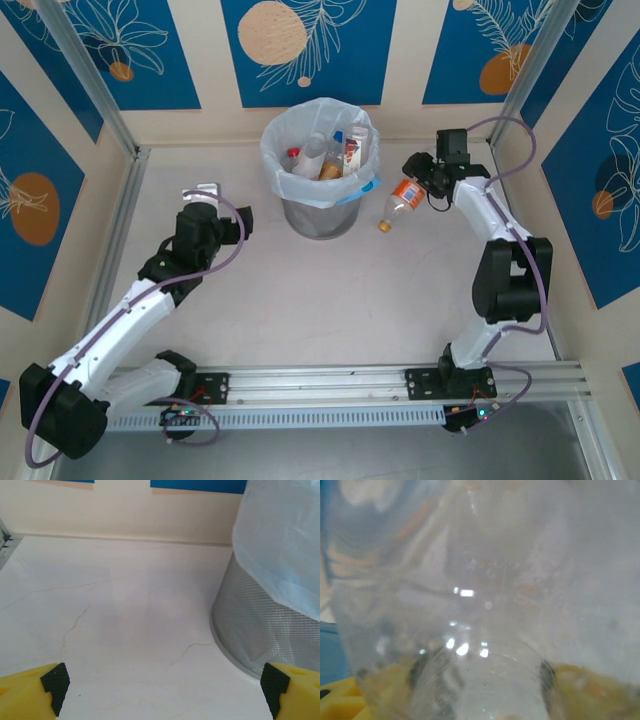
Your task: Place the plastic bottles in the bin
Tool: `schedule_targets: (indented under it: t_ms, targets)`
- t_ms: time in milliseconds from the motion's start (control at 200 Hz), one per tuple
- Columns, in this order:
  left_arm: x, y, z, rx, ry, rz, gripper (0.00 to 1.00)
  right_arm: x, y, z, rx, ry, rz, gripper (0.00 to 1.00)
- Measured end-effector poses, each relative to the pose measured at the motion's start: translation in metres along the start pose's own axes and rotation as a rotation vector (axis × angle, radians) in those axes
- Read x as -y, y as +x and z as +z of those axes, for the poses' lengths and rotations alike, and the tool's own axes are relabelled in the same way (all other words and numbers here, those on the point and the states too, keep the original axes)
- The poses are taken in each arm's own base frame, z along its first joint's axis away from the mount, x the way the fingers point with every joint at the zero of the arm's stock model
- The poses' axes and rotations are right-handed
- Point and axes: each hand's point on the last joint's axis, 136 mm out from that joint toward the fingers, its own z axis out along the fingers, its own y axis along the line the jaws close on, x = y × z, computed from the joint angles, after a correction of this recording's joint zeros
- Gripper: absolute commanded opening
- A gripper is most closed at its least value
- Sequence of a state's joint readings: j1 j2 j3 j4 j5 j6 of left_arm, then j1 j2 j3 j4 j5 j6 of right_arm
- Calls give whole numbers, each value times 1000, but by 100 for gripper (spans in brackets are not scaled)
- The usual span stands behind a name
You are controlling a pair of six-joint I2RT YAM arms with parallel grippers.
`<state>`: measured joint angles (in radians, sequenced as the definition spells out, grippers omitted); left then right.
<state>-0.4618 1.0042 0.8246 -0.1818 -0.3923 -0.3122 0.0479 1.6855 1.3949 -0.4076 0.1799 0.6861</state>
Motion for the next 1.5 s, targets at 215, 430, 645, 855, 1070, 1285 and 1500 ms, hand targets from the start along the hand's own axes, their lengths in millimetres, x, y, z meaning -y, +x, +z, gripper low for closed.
schedule_targets:
  t_ms: [215,430,645,855,1070,1285,1500]
  targets:
    - [6,-8,-2,29,35,-7,99,-13,-21,-52,148,-64,-3,0]
    - [7,-10,-3,42,45,-13,99,-26,-40,-96,263,-115,-15,0]
    - [-8,-6,-1,30,-40,-34,99,-46,-47,-128,317,-186,-58,0]
    - [-20,3,5,-4,-101,-65,99,-110,-41,-158,325,-393,-205,0]
    - [-23,8,9,-22,-119,-87,99,-190,-50,-213,380,-628,-340,0]
    - [-16,10,10,-37,-75,-97,99,-263,-50,-216,391,-745,-461,0]
    - [-13,11,10,-46,-51,-98,99,-305,-39,-151,312,-713,-492,1]
